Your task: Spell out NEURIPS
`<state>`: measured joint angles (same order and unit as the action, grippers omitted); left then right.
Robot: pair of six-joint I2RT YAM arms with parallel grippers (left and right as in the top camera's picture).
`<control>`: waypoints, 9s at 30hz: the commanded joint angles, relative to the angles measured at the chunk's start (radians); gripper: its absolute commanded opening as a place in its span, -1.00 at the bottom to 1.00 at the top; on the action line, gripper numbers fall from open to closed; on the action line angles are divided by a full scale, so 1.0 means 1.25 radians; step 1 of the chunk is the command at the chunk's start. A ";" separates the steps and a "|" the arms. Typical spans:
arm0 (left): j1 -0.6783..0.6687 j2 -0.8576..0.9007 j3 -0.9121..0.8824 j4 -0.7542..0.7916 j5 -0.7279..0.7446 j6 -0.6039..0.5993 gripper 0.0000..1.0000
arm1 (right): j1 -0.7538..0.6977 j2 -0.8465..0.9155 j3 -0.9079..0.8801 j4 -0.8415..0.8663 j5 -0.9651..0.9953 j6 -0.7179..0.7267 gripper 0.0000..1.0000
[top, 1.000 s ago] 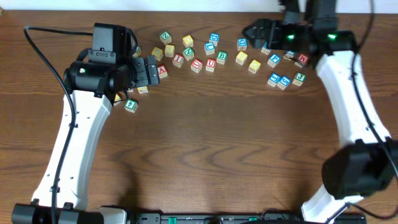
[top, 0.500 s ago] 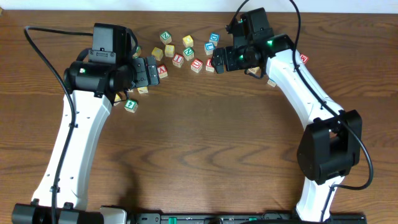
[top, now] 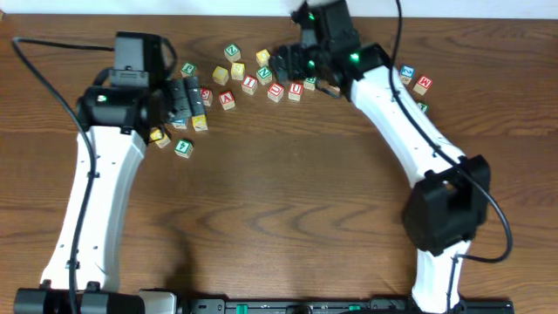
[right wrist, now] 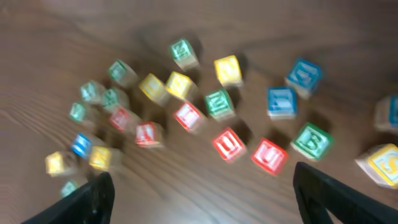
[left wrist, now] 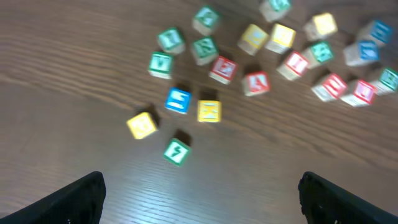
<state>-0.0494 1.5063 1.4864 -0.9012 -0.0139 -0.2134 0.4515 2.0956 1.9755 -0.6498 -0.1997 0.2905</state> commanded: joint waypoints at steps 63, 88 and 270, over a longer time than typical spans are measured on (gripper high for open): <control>0.049 0.002 0.002 -0.011 -0.023 -0.008 0.96 | 0.084 0.494 0.320 0.067 0.278 0.340 -0.37; 0.049 0.003 0.001 -0.011 -0.023 -0.008 0.95 | 0.072 0.422 0.320 -0.054 0.275 0.053 -0.05; 0.049 0.002 0.001 0.028 -0.089 -0.008 0.96 | 0.073 0.234 0.138 -0.374 -0.101 -0.604 0.19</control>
<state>0.0086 1.5063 1.4864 -0.8696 -0.1112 -0.2134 0.5526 2.4390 2.1304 -1.1149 -0.2893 -0.5270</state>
